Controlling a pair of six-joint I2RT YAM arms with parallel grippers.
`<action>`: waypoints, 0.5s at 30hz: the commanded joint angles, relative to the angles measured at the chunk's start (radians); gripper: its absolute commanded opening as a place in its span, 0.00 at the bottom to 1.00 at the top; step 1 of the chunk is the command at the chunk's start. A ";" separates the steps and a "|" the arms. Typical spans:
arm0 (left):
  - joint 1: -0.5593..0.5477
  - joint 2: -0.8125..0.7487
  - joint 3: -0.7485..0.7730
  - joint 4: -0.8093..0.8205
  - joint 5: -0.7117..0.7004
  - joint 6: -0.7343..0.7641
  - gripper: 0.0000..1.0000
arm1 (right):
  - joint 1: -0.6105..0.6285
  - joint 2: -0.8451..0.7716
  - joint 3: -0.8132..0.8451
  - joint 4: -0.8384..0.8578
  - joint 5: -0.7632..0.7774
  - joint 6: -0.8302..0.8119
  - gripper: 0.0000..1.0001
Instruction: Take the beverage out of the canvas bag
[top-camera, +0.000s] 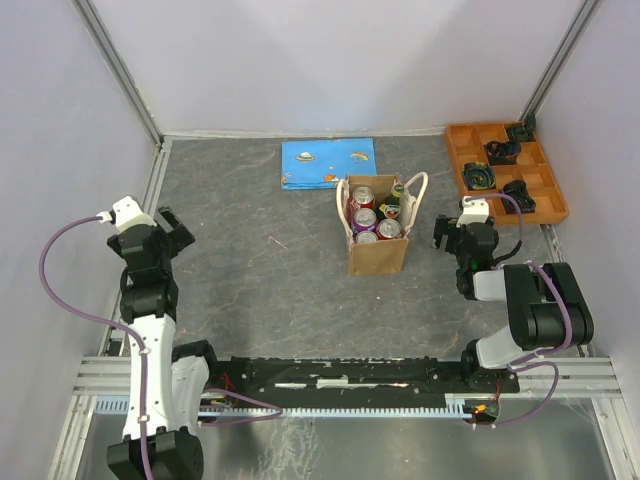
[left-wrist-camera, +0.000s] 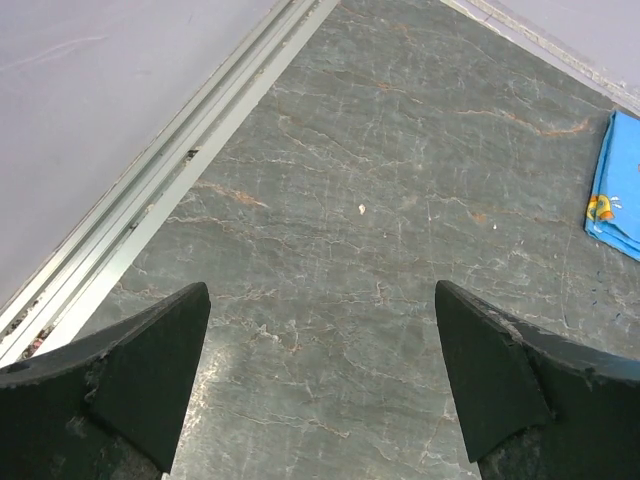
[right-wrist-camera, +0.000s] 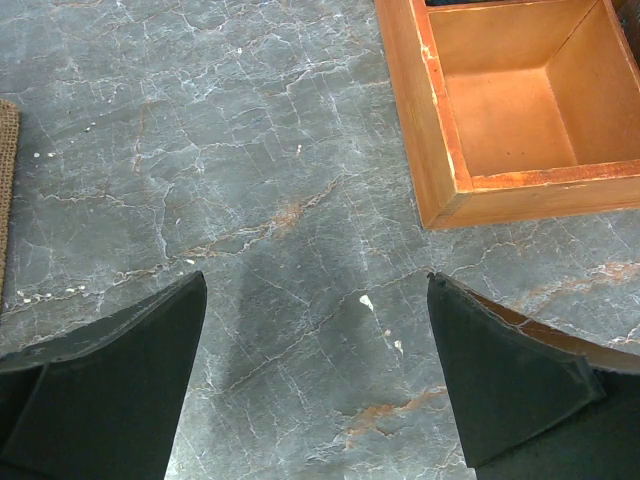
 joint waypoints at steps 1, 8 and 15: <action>0.002 -0.019 0.015 0.039 0.029 -0.017 0.99 | -0.002 -0.004 0.024 0.041 -0.008 -0.004 0.99; 0.002 -0.017 0.010 0.046 0.045 -0.011 0.99 | -0.003 -0.002 0.025 0.041 -0.008 -0.003 0.99; 0.002 0.014 0.010 0.042 0.094 0.021 0.99 | -0.003 -0.003 0.024 0.041 -0.008 -0.003 0.99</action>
